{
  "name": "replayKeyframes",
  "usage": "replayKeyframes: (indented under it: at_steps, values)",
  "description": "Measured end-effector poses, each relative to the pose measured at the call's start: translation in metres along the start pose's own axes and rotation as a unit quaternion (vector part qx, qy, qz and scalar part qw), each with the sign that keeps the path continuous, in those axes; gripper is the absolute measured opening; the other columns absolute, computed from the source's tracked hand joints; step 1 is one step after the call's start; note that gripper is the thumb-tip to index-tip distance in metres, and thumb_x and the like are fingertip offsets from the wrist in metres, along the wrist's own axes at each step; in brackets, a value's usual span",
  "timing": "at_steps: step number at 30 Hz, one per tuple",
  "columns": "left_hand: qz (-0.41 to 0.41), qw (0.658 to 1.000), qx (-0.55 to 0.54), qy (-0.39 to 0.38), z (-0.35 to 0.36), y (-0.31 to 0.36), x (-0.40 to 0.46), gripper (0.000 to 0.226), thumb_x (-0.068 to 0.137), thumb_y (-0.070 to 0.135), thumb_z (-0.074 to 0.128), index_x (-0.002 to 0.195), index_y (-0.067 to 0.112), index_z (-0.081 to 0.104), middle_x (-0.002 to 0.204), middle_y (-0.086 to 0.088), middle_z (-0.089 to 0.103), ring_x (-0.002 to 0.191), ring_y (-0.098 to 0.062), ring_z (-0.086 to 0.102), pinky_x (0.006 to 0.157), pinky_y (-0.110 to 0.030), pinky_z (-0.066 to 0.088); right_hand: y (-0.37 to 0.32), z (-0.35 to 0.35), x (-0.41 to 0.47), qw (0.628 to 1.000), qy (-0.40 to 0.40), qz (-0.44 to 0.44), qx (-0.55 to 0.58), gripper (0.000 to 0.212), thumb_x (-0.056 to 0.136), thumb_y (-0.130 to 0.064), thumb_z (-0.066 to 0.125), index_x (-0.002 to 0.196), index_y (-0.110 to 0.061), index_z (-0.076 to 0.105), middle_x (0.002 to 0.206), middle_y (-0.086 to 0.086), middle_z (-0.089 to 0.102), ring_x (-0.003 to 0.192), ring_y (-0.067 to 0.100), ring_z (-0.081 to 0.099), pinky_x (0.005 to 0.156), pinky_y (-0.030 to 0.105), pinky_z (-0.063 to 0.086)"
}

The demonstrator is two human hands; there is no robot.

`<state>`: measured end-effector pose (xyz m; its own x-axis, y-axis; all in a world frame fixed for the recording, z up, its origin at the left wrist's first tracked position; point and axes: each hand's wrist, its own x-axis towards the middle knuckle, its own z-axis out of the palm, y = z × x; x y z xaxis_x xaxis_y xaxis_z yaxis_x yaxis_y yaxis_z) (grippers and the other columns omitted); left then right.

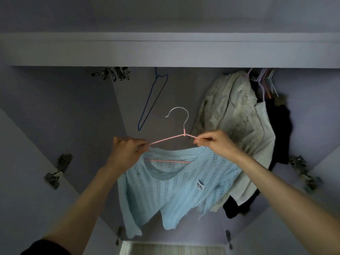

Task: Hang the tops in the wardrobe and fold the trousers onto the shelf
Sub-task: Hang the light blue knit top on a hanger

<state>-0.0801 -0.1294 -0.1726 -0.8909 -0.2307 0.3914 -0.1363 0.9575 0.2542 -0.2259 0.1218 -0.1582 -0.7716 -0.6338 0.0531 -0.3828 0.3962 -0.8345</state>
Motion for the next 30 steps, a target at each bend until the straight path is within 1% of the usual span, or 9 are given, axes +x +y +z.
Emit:
replayKeyframes:
  at_steps: [3, 4, 6, 8, 11, 15, 19, 24, 30]
  values:
    - [0.062, 0.998, -0.002, 0.0, 0.005, 0.021, 0.005, 0.032, 0.086, 0.02, 0.066, 0.118, 0.022, 0.065, 0.119, 0.002, 0.065, 0.112, -0.022, 0.057, 0.08, -0.03, 0.017, 0.02, -0.013, -0.003, 0.992, -0.014, 0.117, 0.053, 0.012, 0.08, -0.009, 0.072, 0.079, -0.02, 0.074, 0.071, -0.006, 0.072, 0.07, 0.0, 0.064, 0.075, 0.018, 0.043]
    - [0.1, 0.995, -0.006, 0.015, 0.003, 0.029, 0.007, 0.037, 0.082, 0.011, 0.07, 0.119, 0.017, 0.065, 0.12, -0.002, 0.064, 0.112, -0.025, 0.058, 0.084, -0.034, 0.023, 0.024, -0.015, -0.004, 0.987, -0.009, 0.144, 0.067, 0.007, 0.079, -0.008, 0.073, 0.082, -0.014, 0.075, 0.075, 0.003, 0.073, 0.072, 0.006, 0.064, 0.077, 0.02, 0.043]
    - [0.175, 0.982, 0.004, 0.074, -0.003, 0.048, 0.015, 0.042, 0.075, -0.002, 0.072, 0.115, 0.008, 0.066, 0.119, -0.01, 0.064, 0.111, -0.029, 0.06, 0.084, -0.042, 0.037, 0.028, -0.021, -0.005, 0.974, -0.004, 0.193, 0.116, 0.015, 0.079, -0.003, 0.071, 0.093, 0.0, 0.072, 0.085, 0.016, 0.069, 0.078, 0.017, 0.06, 0.08, 0.022, 0.043]
    - [0.227, 0.966, 0.02, 0.121, -0.011, 0.066, 0.026, 0.042, 0.076, -0.005, 0.07, 0.116, 0.007, 0.065, 0.123, -0.013, 0.061, 0.118, -0.03, 0.056, 0.087, -0.044, 0.04, 0.029, -0.029, -0.002, 0.956, -0.023, 0.244, 0.161, 0.018, 0.082, -0.002, 0.067, 0.099, 0.005, 0.068, 0.086, 0.015, 0.066, 0.076, 0.018, 0.058, 0.075, 0.021, 0.045]
    - [0.268, 0.947, 0.065, 0.163, -0.024, 0.091, 0.044, 0.054, 0.076, -0.005, 0.066, 0.127, 0.008, 0.057, 0.138, -0.017, 0.049, 0.132, -0.033, 0.04, 0.1, -0.048, 0.031, 0.028, -0.045, 0.003, 0.932, -0.049, 0.281, 0.224, 0.013, 0.089, 0.0, 0.056, 0.089, -0.005, 0.068, 0.082, 0.011, 0.062, 0.076, 0.016, 0.056, 0.073, 0.023, 0.045]
    - [0.282, 0.924, 0.139, 0.216, -0.04, 0.119, 0.07, 0.078, 0.072, -0.007, 0.065, 0.142, 0.012, 0.035, 0.15, -0.017, 0.03, 0.141, -0.034, 0.019, 0.111, -0.054, 0.013, 0.028, -0.071, 0.005, 0.927, -0.043, 0.241, 0.283, 0.023, 0.095, 0.0, 0.044, 0.099, -0.009, 0.065, 0.097, 0.01, 0.063, 0.096, 0.019, 0.058, 0.083, 0.029, 0.047]
    - [0.24, 0.919, 0.189, 0.248, -0.047, 0.135, 0.093, 0.089, 0.071, -0.002, 0.067, 0.146, 0.014, 0.021, 0.153, -0.016, 0.022, 0.142, -0.035, 0.013, 0.108, -0.063, 0.006, 0.026, -0.09, 0.018, 0.932, -0.005, 0.185, 0.312, 0.025, 0.097, -0.006, 0.042, 0.109, -0.012, 0.063, 0.115, 0.01, 0.06, 0.119, 0.021, 0.051, 0.105, 0.037, 0.037]
    - [0.196, 0.92, 0.213, 0.265, -0.045, 0.139, 0.108, 0.095, 0.068, -0.006, 0.066, 0.147, 0.014, 0.017, 0.154, -0.011, 0.01, 0.141, -0.031, 0.005, 0.105, -0.065, 0.003, 0.029, -0.106, 0.04, 0.903, 0.053, 0.146, 0.401, 0.031, 0.099, -0.007, 0.039, 0.127, -0.004, 0.053, 0.133, 0.009, 0.052, 0.129, 0.02, 0.043, 0.094, 0.034, 0.043]
    - [0.2, 0.906, 0.241, 0.286, -0.038, 0.134, 0.113, 0.101, 0.065, -0.003, 0.068, 0.148, 0.015, 0.014, 0.153, -0.01, 0.009, 0.142, -0.032, 0.005, 0.103, -0.067, 0.001, 0.032, -0.125, 0.072, 0.877, 0.103, 0.093, 0.459, 0.035, 0.1, -0.01, 0.041, 0.134, -0.01, 0.048, 0.141, 0.003, 0.046, 0.133, 0.017, 0.039, 0.099, 0.034, 0.039]
